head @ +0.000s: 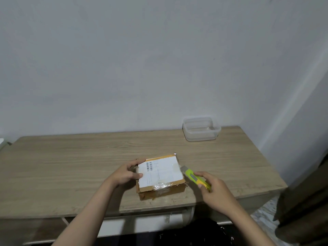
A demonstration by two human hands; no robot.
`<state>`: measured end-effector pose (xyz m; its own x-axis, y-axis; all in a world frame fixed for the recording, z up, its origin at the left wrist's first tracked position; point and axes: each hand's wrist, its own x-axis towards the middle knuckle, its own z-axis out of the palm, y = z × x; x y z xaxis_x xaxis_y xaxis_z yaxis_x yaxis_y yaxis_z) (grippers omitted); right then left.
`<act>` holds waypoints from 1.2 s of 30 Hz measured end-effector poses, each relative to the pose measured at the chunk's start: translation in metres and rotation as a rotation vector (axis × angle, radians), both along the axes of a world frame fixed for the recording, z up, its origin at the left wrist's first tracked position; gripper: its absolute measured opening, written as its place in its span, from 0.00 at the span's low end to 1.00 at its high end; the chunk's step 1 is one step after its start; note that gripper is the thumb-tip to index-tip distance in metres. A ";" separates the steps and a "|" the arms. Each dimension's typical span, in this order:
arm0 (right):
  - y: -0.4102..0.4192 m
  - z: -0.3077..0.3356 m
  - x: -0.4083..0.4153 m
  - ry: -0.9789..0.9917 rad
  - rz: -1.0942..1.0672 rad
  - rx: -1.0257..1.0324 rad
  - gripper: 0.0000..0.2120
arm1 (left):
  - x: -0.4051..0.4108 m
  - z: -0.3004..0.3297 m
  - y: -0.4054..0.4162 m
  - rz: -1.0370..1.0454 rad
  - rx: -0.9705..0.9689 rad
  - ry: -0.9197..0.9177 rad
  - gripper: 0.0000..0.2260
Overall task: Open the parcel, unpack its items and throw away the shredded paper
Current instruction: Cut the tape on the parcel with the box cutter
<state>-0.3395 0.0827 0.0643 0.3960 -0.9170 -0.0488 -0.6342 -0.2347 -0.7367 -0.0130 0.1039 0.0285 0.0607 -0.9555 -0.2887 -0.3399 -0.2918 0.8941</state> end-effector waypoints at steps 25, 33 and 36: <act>0.003 -0.046 0.024 -0.250 -0.300 0.175 0.19 | -0.059 -0.047 0.044 0.164 -0.324 -0.145 0.36; 0.002 -0.049 0.030 -0.302 -0.357 0.163 0.17 | -0.061 -0.058 0.044 0.232 -0.282 -0.108 0.34; 0.003 -0.052 0.030 -0.294 -0.379 0.155 0.17 | -0.061 -0.060 0.043 0.246 -0.285 -0.081 0.32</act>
<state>-0.3098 0.0854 0.0119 0.0539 -0.9898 -0.1320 -0.4145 0.0981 -0.9047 -0.0742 0.1473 -0.0312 0.3098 -0.9508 0.0015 -0.3633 -0.1169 0.9243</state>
